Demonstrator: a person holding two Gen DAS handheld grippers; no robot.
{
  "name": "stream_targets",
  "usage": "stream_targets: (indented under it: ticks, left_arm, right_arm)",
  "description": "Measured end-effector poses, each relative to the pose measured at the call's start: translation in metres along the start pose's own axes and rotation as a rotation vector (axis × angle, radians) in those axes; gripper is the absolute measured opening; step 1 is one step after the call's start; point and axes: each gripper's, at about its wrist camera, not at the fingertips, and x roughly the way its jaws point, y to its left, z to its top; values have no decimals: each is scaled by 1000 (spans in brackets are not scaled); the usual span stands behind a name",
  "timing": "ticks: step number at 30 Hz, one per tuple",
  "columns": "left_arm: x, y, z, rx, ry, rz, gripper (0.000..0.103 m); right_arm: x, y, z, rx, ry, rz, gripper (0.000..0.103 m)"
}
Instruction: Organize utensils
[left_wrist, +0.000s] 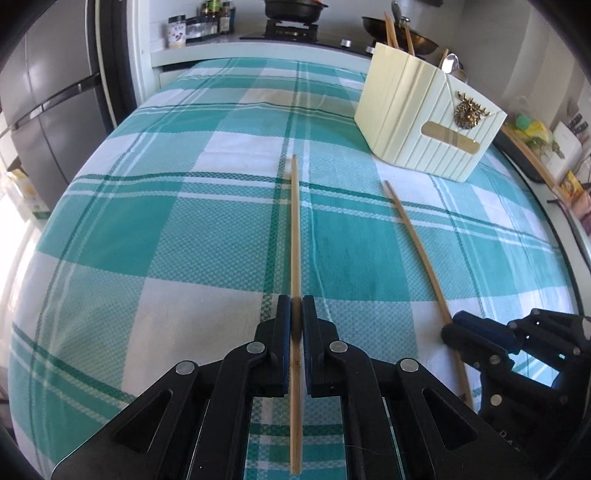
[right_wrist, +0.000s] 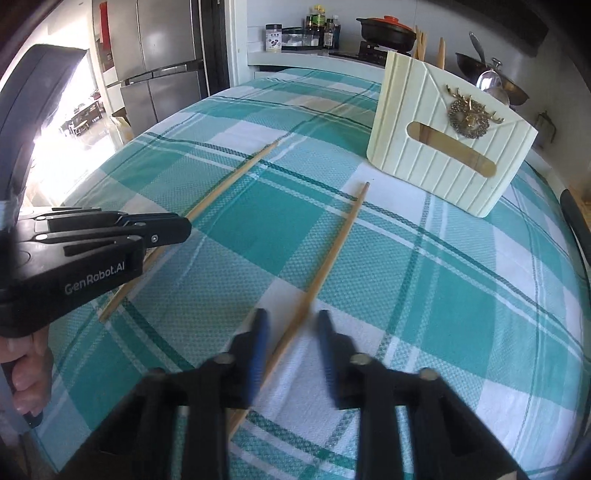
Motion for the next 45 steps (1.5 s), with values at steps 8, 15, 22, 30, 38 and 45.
stream_targets:
  ticks: [8, 15, 22, 30, 38, 45]
  left_arm:
    - [-1, -26, -7, 42, 11, -49, 4]
    - [-5, -49, -18, 82, 10, -74, 4]
    - [-9, -68, -27, 113, -10, -73, 13]
    - [-5, -73, -34, 165, 11, -37, 94]
    - [-1, -80, -38, 246, 22, -10, 103]
    - [-1, -81, -38, 246, 20, -9, 103]
  right_arm:
    - [-23, -57, -36, 74, 4, -126, 6]
    - [-48, -130, -88, 206, 34, -257, 6]
    - [-79, -166, -120, 336, -32, -267, 7]
    - [-87, -171, -122, 390, -120, -240, 64]
    - [-69, -164, -131, 402, -45, -220, 64]
    - [-67, -160, -132, 381, -60, -232, 66]
